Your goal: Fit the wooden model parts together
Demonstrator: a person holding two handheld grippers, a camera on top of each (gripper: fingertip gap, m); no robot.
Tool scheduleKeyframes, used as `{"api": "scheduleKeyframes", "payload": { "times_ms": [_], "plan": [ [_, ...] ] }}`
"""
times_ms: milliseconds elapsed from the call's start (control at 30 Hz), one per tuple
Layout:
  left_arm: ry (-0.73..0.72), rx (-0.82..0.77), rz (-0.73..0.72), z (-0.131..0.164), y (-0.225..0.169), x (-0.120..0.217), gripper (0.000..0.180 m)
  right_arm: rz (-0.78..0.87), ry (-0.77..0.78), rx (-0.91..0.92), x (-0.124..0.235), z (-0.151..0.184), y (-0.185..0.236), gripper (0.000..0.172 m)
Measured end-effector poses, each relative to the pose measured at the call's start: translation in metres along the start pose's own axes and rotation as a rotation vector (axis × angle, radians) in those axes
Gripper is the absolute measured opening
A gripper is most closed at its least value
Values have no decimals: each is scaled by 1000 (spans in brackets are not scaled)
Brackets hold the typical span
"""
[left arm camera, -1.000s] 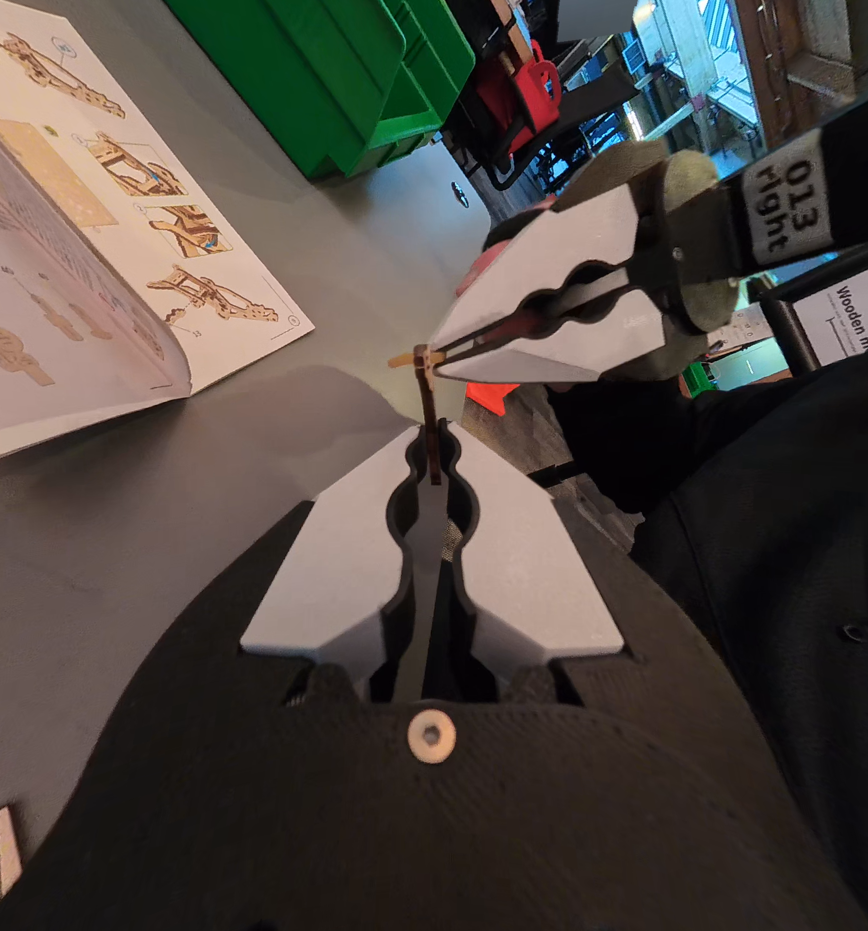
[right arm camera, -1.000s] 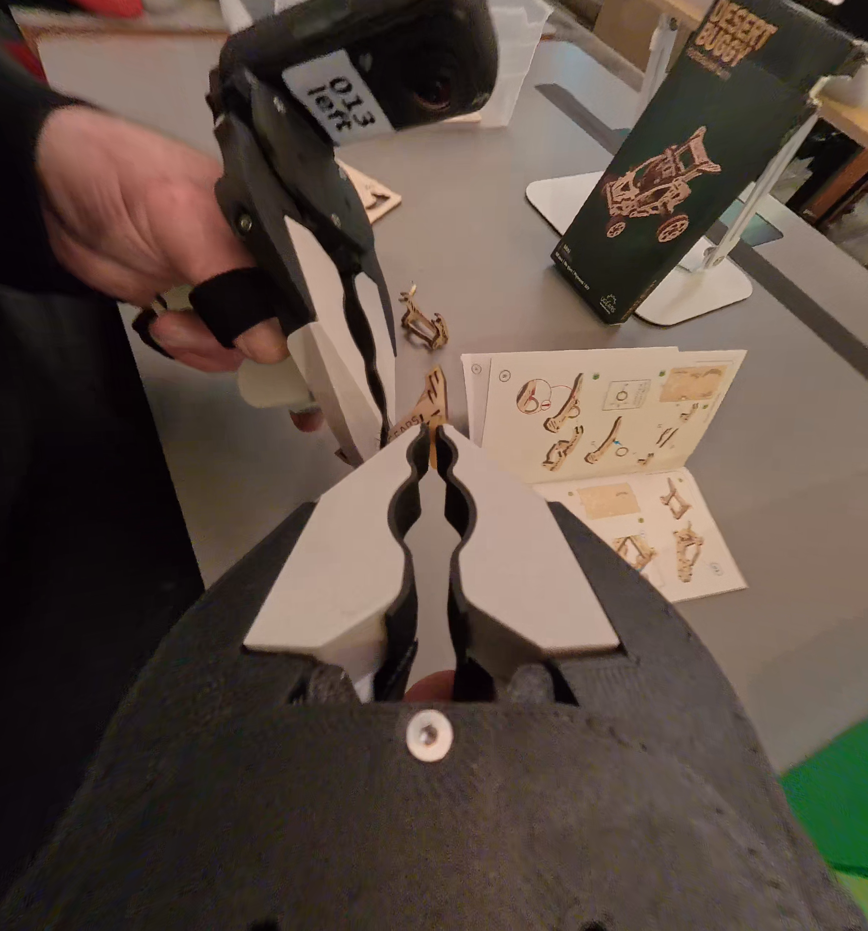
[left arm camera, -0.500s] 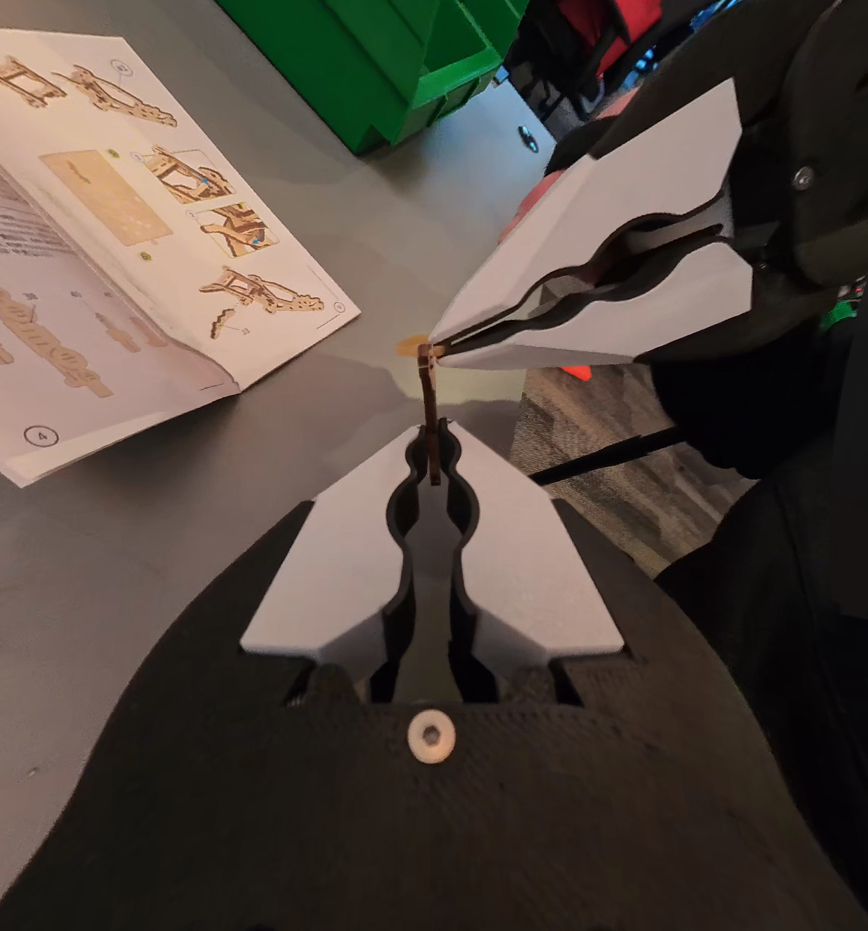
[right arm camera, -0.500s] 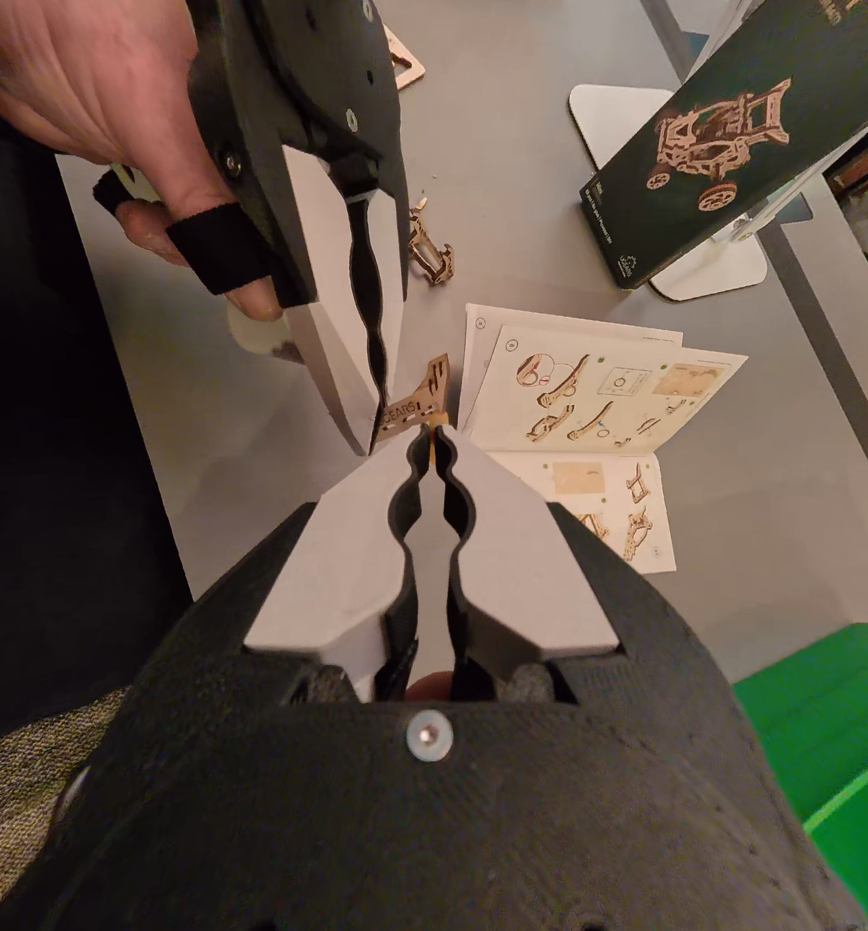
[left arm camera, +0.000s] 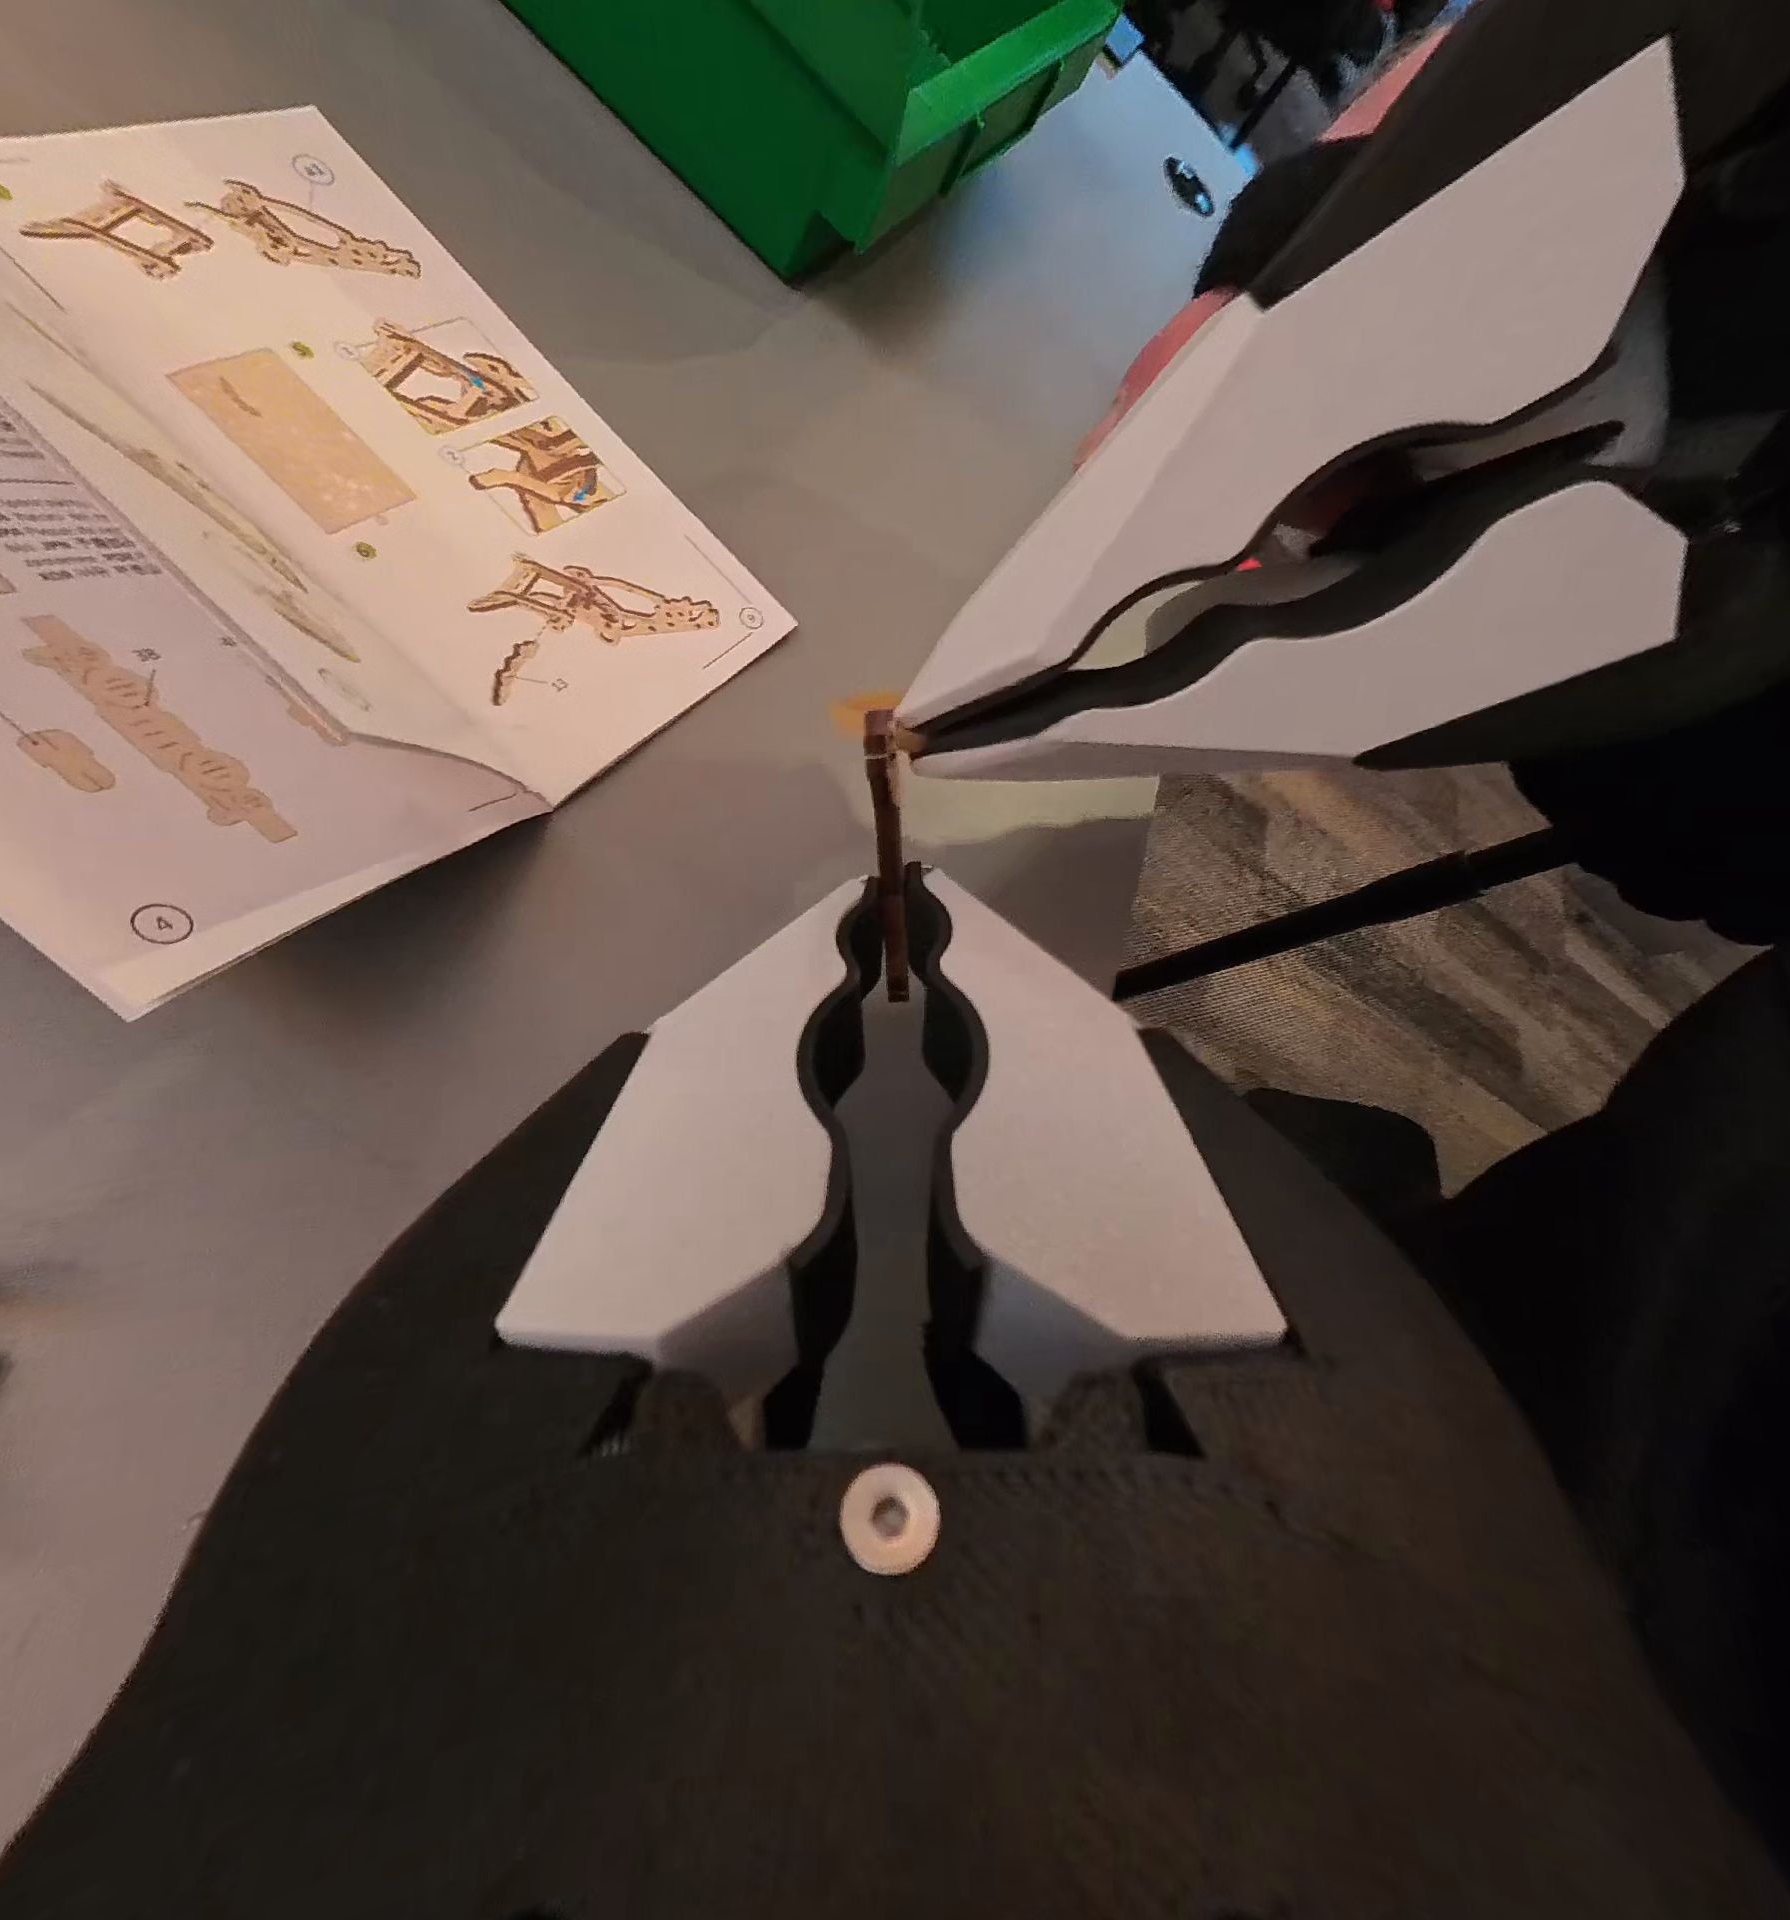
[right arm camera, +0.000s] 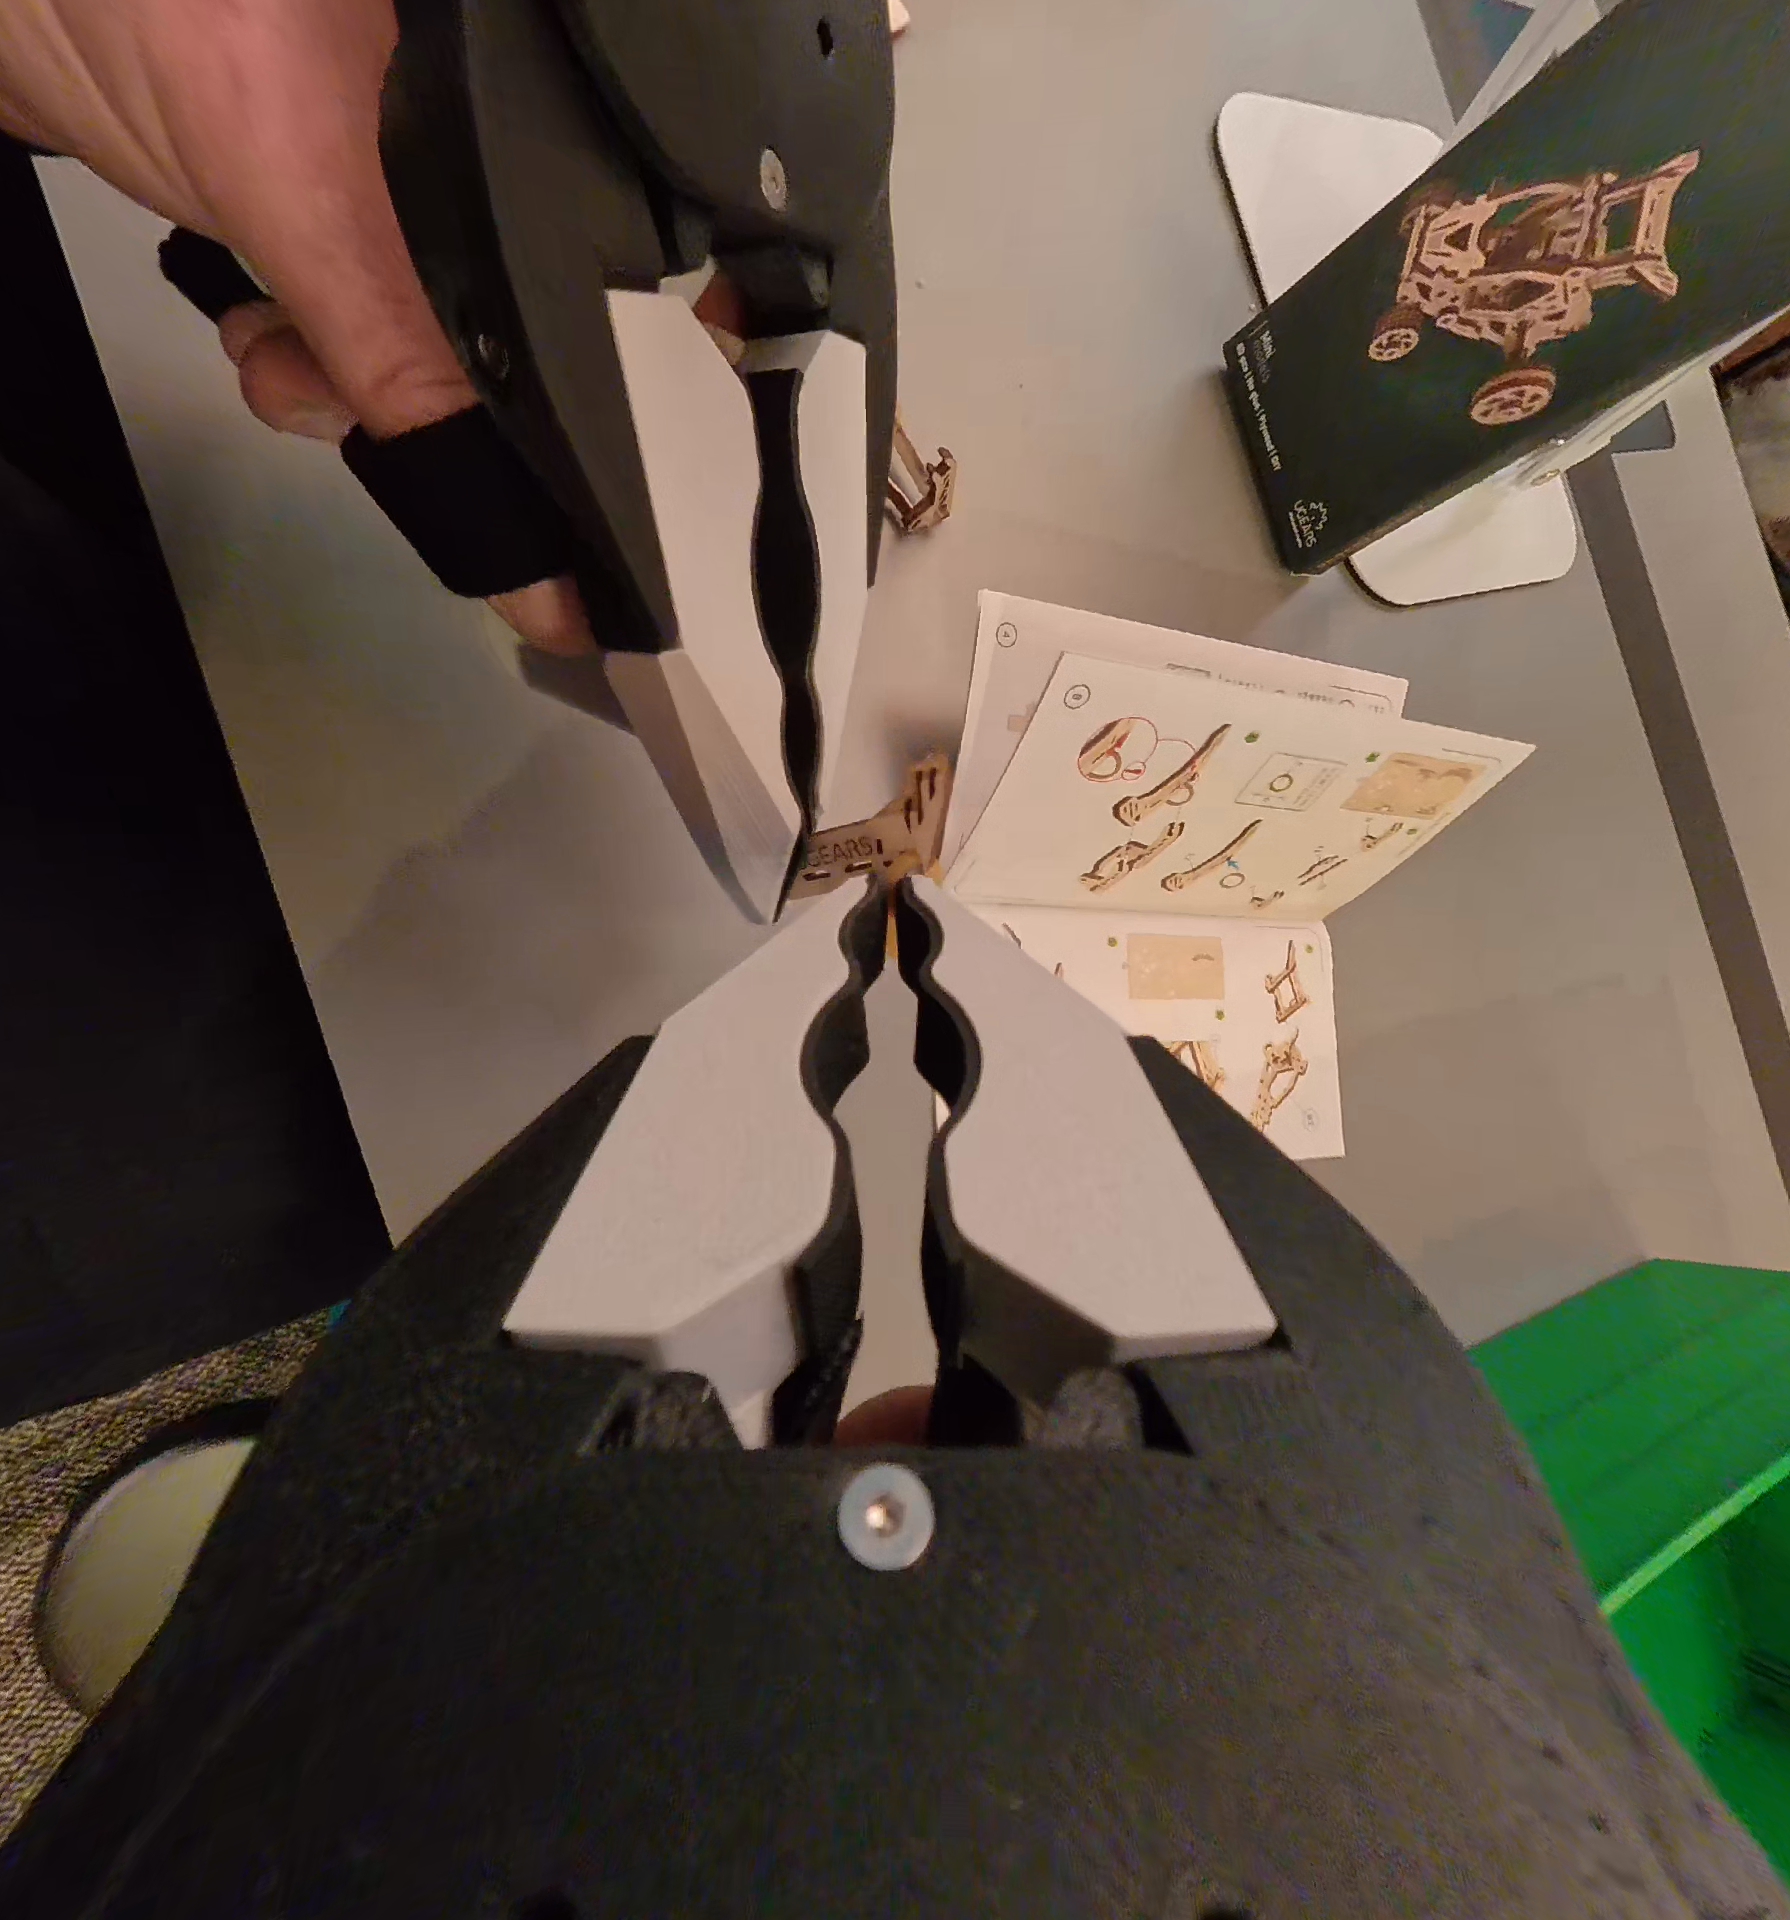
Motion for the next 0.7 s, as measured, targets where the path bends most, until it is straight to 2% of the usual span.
{"api": "scheduleKeyframes", "payload": {
  "times_ms": [33, 467, 700],
  "plan": [
    [5, -13, -20, 0, 0, 0, 1, 0, 8, -3, 0, -1, 0, 0],
    [42, -96, -134, 0, -2, -1, 1, 10, 66, -10, -2, -1, -1, 0],
    [44, -96, -136, -1, -2, -2, 1, 4, 66, -13, -2, -1, 0, 0]
  ]
}}
Point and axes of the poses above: each gripper's, where its closed fingertips meet, x back along the fingers, z out of its underside, y = z × x across the jaws, the point moved 8 cm from there along x, back along the fingers, and after that the axes turned 7 degrees about y, right-handed, at the moved point
